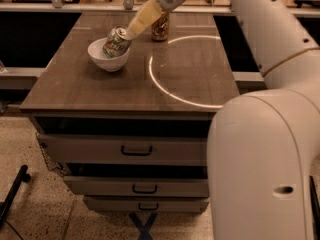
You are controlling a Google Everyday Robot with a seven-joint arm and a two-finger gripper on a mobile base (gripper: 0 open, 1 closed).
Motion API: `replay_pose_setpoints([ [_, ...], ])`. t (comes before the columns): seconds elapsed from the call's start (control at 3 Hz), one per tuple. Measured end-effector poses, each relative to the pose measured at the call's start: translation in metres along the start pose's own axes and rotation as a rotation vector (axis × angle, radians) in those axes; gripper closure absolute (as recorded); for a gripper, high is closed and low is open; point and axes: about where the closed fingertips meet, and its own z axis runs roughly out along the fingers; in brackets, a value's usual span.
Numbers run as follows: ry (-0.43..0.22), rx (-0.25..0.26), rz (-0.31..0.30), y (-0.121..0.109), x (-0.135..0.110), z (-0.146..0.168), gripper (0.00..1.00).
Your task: Place 7up can into white bowl
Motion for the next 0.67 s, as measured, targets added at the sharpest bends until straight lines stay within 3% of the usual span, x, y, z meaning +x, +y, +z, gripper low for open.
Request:
replay_pose_setpoints([
  [0.33, -0.069, 0.107, 0.019, -0.0223, 0.0409, -0.0778, 0.00],
  [0.67, -0.062, 0.114, 0.030, -0.0239, 0.0485, -0.0829, 0.00],
])
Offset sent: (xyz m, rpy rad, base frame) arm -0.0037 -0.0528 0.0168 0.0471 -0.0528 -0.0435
